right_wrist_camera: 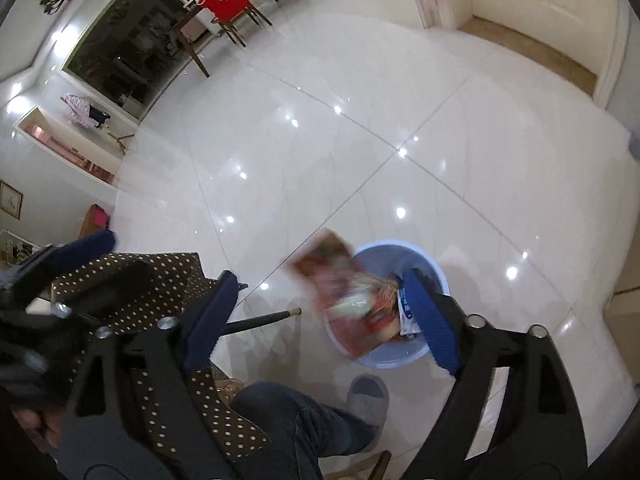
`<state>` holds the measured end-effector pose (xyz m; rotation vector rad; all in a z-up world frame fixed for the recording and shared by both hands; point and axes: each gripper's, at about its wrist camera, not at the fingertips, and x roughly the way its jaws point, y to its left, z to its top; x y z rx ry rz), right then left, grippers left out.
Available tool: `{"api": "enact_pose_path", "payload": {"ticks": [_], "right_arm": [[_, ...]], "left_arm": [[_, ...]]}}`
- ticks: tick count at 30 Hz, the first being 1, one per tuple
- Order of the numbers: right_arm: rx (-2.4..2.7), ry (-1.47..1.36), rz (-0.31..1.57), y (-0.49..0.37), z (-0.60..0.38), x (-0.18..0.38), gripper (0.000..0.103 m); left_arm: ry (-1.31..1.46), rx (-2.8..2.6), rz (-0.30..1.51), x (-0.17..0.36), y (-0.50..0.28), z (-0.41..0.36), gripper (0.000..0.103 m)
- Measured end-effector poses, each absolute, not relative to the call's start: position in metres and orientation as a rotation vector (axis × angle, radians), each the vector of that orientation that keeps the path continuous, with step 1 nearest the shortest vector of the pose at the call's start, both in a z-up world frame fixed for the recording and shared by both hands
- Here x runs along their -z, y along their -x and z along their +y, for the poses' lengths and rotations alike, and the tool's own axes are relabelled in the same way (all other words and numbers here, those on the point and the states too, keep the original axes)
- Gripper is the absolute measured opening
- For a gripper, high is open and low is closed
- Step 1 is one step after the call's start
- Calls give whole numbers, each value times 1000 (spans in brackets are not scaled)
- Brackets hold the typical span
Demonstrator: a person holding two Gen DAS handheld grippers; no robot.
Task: Collect trash
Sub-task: 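Open both tools to drop the red box and packet into the wastebasket, then move both open tools back over the table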
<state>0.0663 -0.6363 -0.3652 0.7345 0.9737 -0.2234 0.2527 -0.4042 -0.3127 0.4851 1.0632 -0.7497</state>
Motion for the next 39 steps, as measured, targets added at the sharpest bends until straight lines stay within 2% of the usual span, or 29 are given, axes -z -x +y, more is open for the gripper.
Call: {"api": "enact_pose_path", "payload": {"ticks": [3, 13, 26, 39], "right_arm": [[249, -757, 979, -59, -637, 372, 97], [336, -694, 921, -47, -628, 339, 97], [286, -557, 745, -50, -573, 229, 97], [77, -381, 652, -67, -461, 151, 97]], "left_arm": [[-457, 720, 1032, 304, -252, -387, 86], [-349, 716, 933, 264, -232, -344, 88], [-251, 744, 782, 194, -199, -280, 90], [-154, 613, 663, 157, -176, -146, 90]]}}
